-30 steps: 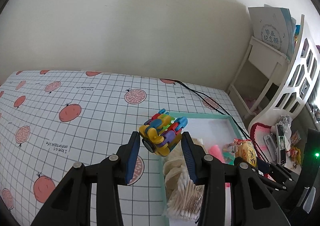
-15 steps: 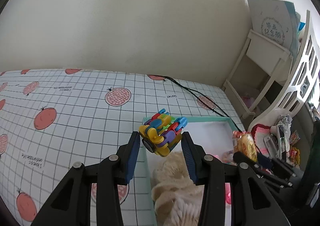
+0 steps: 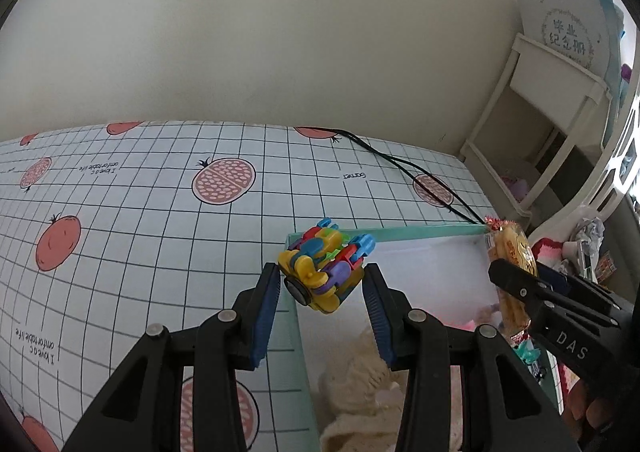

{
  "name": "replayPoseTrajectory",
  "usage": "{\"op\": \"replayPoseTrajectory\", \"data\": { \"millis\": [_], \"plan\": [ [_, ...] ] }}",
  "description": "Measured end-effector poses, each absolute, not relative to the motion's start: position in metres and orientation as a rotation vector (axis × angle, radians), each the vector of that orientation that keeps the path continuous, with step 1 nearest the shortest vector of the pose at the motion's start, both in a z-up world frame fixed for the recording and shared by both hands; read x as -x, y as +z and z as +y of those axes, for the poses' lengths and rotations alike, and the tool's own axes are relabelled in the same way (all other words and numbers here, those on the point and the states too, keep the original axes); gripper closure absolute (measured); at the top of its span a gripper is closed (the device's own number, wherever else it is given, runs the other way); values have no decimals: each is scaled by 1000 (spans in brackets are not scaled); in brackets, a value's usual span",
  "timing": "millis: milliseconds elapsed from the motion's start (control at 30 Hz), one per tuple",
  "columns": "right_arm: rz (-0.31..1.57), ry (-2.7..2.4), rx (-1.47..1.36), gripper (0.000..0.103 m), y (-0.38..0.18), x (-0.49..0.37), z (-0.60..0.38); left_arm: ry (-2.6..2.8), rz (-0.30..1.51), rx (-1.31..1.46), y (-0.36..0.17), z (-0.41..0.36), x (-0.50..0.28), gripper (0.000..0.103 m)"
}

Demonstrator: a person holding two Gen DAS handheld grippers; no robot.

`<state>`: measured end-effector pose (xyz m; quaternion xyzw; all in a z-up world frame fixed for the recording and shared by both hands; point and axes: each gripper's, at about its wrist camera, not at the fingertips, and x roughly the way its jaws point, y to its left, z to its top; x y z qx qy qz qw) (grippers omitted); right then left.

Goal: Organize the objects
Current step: 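Lower the block toy into the tray and open the left tool while the right tool releases the snack pack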

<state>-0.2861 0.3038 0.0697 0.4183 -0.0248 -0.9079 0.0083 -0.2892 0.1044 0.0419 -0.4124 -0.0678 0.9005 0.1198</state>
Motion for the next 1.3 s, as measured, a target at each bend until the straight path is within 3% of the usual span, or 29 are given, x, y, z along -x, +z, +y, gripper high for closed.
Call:
{"op": "replayPoseTrajectory", "data": {
  "millis": [1300],
  "plan": [
    [13,-2810,-1413,62,40,309,298,2577,-188,1250,21,113,300,58]
  ]
}}
